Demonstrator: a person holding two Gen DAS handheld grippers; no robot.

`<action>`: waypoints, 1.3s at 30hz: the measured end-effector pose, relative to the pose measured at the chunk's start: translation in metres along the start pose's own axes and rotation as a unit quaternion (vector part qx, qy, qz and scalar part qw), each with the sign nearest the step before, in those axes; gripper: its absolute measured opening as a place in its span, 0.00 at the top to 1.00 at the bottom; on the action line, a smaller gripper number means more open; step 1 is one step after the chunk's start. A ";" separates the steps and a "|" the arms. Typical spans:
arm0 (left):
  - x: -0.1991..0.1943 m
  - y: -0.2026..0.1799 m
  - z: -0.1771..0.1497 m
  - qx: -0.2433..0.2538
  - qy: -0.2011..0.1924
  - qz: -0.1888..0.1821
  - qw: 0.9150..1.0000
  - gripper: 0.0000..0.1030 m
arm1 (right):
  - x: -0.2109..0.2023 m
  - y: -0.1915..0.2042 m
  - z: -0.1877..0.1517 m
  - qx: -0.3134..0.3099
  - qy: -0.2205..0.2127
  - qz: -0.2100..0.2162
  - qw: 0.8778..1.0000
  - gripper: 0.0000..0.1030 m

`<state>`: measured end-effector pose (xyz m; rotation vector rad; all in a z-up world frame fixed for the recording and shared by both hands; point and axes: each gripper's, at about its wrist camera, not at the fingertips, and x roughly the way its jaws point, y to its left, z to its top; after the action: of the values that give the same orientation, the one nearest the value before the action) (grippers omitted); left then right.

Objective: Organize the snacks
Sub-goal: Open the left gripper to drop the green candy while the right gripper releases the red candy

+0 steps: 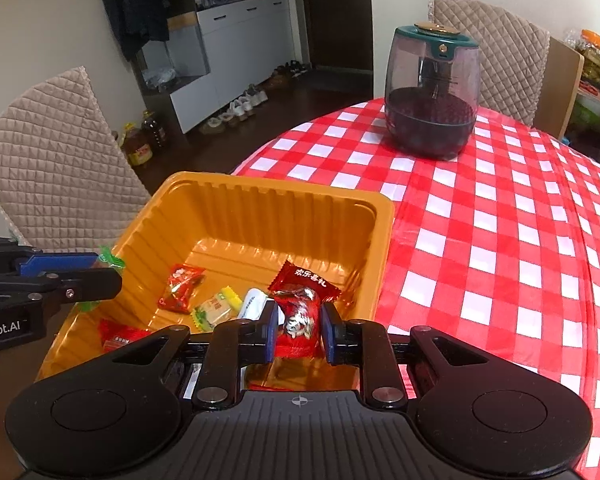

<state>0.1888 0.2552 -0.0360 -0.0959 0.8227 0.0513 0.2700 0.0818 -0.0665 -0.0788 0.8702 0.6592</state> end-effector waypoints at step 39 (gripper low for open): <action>0.048 -0.003 0.035 0.006 0.017 -0.011 1.000 0.74 | -0.003 -0.004 0.009 0.020 -0.007 0.003 1.000 0.66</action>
<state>0.2472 0.2563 -0.0479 -0.0958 0.8554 0.0237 0.2768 0.0796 -0.0591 -0.0346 0.8695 0.6470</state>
